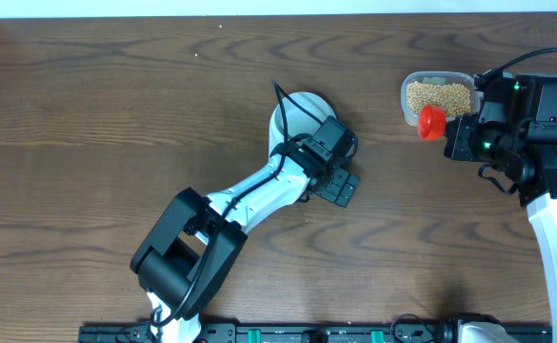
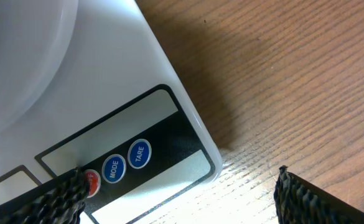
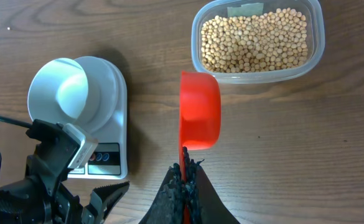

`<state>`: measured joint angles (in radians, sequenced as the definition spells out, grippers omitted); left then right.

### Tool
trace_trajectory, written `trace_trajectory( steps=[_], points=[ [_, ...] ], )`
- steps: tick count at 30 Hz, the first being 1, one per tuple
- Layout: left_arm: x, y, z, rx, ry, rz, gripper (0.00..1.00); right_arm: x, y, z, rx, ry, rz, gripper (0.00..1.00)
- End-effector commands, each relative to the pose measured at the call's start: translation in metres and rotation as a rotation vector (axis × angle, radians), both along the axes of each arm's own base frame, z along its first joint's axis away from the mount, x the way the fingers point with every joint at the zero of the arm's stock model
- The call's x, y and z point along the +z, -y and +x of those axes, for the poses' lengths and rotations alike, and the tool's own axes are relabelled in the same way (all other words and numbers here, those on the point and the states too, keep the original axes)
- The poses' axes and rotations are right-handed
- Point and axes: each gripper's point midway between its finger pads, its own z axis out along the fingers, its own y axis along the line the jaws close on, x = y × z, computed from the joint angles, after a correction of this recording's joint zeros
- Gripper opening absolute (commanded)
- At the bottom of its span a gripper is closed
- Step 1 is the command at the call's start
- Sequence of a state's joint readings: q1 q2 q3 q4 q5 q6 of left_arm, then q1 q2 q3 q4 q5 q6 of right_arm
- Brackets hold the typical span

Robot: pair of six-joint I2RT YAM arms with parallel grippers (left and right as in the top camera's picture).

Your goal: Scoop item into bowl and weigh 50g on scale

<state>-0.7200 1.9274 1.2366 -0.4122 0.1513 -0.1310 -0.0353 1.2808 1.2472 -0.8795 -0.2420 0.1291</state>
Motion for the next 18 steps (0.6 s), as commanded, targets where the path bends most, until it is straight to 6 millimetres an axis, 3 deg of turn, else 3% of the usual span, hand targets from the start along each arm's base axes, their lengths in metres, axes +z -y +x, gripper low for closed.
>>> trace_trajectory(
  steps=[1,10,18],
  points=[
    [-0.017,-0.005,-0.013,-0.018,-0.056,0.012,0.97,0.004,0.0,0.001,-0.008,0.006,0.008,0.01],
    [-0.028,0.004,-0.024,-0.069,-0.062,0.028,0.94,0.004,0.0,0.001,-0.004,0.007,0.005,0.01],
    [-0.023,0.004,-0.017,-0.053,-0.051,0.015,0.95,0.003,0.0,-0.001,-0.004,-0.001,0.005,0.01]
  ],
)
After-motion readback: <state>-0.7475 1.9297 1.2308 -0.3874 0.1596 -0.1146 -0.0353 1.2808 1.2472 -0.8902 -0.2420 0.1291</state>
